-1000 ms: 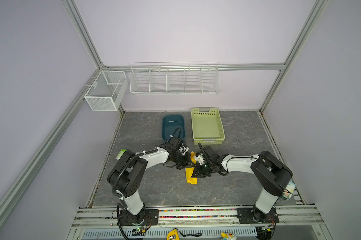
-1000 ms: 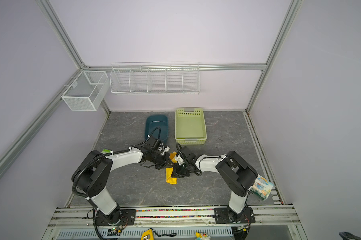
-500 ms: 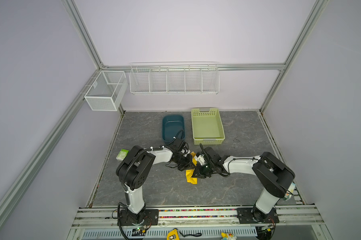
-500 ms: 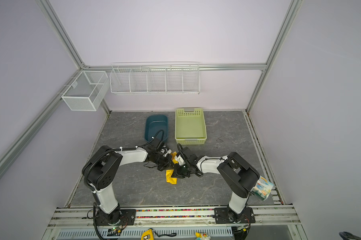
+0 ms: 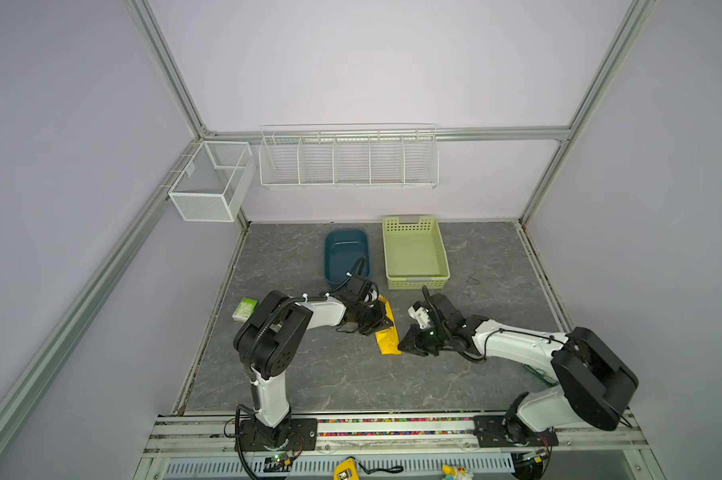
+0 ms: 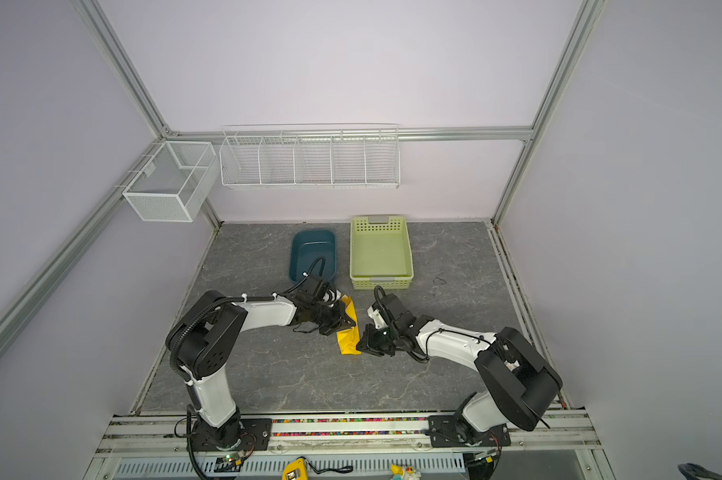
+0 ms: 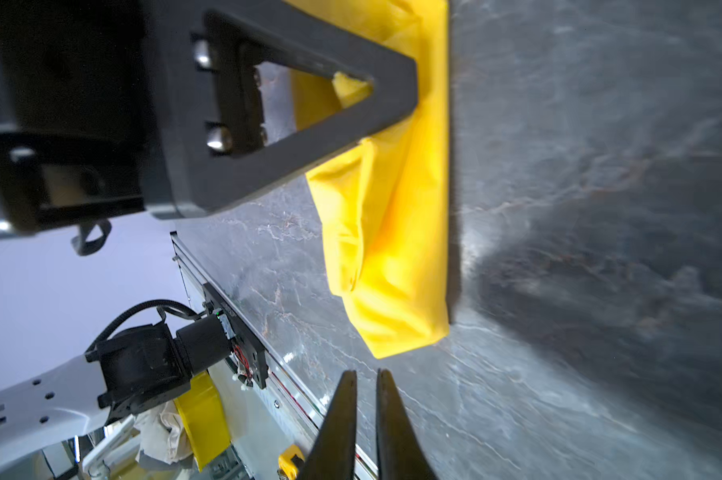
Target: Place the utensils on the paper napkin and roll it up
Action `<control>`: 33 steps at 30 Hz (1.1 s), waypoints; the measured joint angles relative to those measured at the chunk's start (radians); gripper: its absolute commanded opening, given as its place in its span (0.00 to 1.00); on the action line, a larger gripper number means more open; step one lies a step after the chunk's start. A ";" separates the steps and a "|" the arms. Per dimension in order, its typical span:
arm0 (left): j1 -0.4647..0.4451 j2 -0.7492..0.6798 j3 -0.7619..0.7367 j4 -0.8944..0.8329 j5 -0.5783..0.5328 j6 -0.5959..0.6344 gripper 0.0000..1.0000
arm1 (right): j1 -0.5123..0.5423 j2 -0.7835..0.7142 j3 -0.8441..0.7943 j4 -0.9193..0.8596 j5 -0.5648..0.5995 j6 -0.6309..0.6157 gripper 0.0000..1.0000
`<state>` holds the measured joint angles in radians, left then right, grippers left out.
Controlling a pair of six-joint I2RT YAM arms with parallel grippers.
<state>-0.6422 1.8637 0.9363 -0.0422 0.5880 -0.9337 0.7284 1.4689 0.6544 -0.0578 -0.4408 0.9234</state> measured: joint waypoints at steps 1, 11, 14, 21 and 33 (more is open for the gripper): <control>0.000 0.000 -0.005 0.014 -0.003 -0.010 0.00 | -0.007 0.000 -0.017 0.014 0.000 0.016 0.14; 0.000 0.005 -0.032 0.098 -0.016 -0.063 0.00 | -0.020 0.063 -0.047 0.164 -0.008 0.102 0.13; 0.000 0.005 -0.040 0.115 -0.015 -0.069 0.00 | -0.020 0.098 -0.046 0.192 -0.015 0.112 0.13; 0.000 0.005 -0.049 0.134 -0.015 -0.077 0.00 | -0.020 0.171 -0.035 0.250 -0.039 0.128 0.12; 0.000 0.005 -0.067 0.172 -0.016 -0.084 0.00 | -0.017 0.211 -0.019 0.307 -0.063 0.143 0.12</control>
<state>-0.6422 1.8683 0.8696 0.1299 0.5720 -1.0172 0.7116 1.6794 0.6357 0.2489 -0.5037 1.0668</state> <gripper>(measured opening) 0.048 0.115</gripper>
